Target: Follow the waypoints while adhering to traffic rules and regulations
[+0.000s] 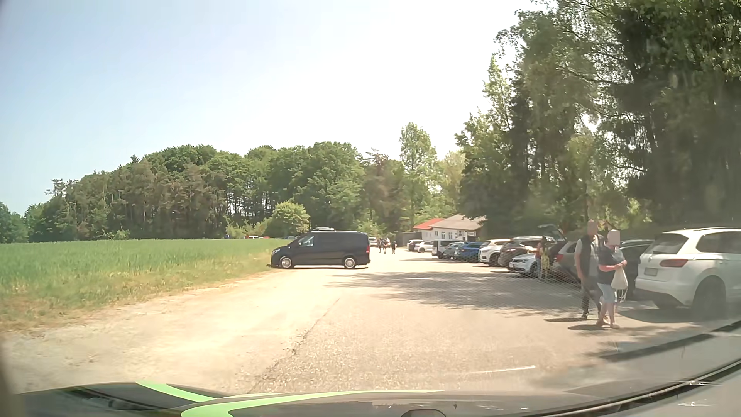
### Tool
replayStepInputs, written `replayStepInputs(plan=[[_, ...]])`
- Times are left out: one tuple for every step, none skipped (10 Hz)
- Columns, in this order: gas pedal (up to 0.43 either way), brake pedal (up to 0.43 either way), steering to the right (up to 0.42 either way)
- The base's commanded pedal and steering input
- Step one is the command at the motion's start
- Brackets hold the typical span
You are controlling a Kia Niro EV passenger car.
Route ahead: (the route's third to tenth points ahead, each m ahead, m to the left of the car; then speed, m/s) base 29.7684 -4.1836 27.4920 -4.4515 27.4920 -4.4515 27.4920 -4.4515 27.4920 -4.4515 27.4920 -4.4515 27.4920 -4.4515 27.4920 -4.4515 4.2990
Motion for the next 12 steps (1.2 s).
replayStepInputs(plan=[[0.0, 0.0, 0.063], [0.0, 0.0, 0.062], [0.0, 0.0, 0.062], [0.0, 0.0, 0.063], [0.0, 0.0, 0.063], [0.0, 0.0, 0.062], [0.0, 0.0, 0.061], [0.0, 0.0, 0.061], [0.0, 0.0, 0.061], [0.0, 0.006, 0.061], [0.0, 0.061, 0.061], [0.0, 0.098, 0.058]])
